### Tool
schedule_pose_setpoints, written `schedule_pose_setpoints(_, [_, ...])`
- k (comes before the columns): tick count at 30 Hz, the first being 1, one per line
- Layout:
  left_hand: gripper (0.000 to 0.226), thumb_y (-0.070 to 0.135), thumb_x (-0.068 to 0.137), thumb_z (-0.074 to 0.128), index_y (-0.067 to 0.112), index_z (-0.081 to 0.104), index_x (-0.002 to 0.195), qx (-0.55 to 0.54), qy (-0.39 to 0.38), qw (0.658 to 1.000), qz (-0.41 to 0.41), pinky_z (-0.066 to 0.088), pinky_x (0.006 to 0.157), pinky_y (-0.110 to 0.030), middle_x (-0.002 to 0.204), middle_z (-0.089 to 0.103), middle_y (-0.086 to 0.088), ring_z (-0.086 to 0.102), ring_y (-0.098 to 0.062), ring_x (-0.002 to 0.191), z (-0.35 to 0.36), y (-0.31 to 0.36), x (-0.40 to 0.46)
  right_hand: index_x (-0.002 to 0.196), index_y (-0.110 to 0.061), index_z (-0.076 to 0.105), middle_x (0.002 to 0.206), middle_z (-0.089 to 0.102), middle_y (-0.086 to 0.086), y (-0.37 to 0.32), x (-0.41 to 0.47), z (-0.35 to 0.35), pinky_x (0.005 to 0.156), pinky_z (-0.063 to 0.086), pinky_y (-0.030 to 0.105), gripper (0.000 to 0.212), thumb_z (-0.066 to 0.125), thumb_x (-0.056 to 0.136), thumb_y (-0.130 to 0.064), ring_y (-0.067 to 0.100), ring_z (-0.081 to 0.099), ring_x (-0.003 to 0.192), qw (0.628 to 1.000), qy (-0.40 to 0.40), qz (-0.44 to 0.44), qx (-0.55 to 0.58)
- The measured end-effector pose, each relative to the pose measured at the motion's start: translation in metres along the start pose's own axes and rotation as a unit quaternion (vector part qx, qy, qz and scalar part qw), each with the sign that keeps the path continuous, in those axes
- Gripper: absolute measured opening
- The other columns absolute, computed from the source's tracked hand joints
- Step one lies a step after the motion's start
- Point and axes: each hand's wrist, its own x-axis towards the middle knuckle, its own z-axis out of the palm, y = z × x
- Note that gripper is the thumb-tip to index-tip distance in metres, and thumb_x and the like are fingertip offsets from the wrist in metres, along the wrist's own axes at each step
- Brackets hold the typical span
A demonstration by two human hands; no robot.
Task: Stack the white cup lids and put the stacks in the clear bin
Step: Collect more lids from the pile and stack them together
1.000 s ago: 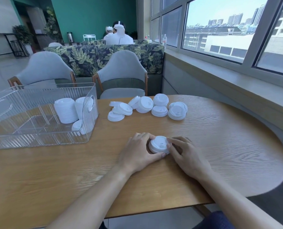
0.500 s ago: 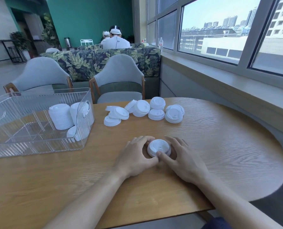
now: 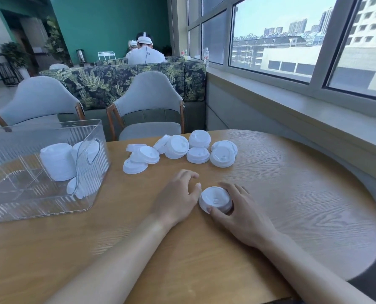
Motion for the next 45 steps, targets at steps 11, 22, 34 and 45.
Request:
schedule_pose_setpoints(11, [0.06, 0.053, 0.094, 0.059, 0.023, 0.047, 0.144, 0.14, 0.029, 0.985, 0.094, 0.03, 0.117, -0.035, 0.15, 0.048, 0.008, 0.04, -0.014, 0.141, 0.041, 0.017, 0.068, 0.144, -0.039, 0.038, 0.136, 0.043, -0.025, 0.045, 0.018, -0.03, 0.094, 0.031, 0.016, 0.065, 0.062, 0.087, -0.06, -0.004, 0.035, 0.129, 0.999, -0.016, 0.017, -0.044])
schedule_pose_setpoints(22, [0.079, 0.065, 0.083, 0.068, 0.023, 0.045, 0.146, 0.109, 0.052, 0.988, 0.096, 0.024, 0.119, -0.036, 0.147, 0.051, 0.006, 0.039, -0.016, 0.14, 0.065, 0.016, 0.112, 0.137, -0.042, 0.041, 0.129, 0.046, -0.029, 0.066, 0.038, -0.029, 0.104, 0.042, 0.029, 0.065, 0.064, 0.08, -0.064, -0.005, 0.041, 0.127, 1.0, -0.001, 0.01, 0.002])
schedule_pose_setpoints(34, [0.069, 0.054, 0.088, 0.07, 0.018, 0.048, 0.144, 0.087, 0.084, 0.987, 0.107, 0.03, 0.113, -0.034, 0.139, 0.058, 0.002, 0.048, -0.02, 0.13, 0.064, 0.02, 0.11, 0.139, -0.037, 0.042, 0.133, 0.049, -0.024, 0.064, 0.037, -0.026, 0.106, 0.041, 0.028, 0.071, 0.061, 0.077, -0.067, -0.003, 0.041, 0.129, 1.0, 0.01, 0.021, -0.001])
schedule_pose_setpoints(45, [0.063, 0.045, 0.091, 0.07, 0.022, 0.043, 0.142, -0.058, 0.077, 0.994, 0.045, 0.049, 0.094, -0.034, 0.139, 0.048, 0.006, 0.051, -0.011, 0.12, 0.03, 0.016, 0.054, 0.139, -0.039, 0.039, 0.134, 0.051, -0.022, 0.046, 0.025, -0.026, 0.101, 0.041, 0.028, 0.072, 0.064, 0.079, -0.069, 0.0, 0.047, 0.124, 0.999, 0.01, 0.033, -0.027])
